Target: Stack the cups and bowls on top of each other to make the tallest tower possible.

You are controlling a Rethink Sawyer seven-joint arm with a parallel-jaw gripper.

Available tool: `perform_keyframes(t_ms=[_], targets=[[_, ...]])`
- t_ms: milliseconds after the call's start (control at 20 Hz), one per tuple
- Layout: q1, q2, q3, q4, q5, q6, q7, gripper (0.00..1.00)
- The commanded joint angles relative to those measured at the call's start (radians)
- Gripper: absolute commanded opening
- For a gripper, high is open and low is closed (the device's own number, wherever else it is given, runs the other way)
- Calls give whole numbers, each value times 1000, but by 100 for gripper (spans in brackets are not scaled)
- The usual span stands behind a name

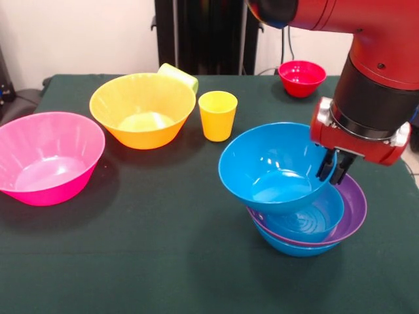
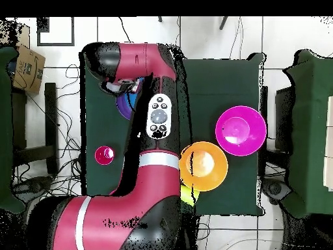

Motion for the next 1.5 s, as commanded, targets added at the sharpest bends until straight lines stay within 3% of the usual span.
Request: perform_keyframes(t_ms=[50, 1500], targets=[[26, 20, 35, -26, 21, -10, 204, 0], [86, 85, -45, -97, 75, -7, 261, 0]])
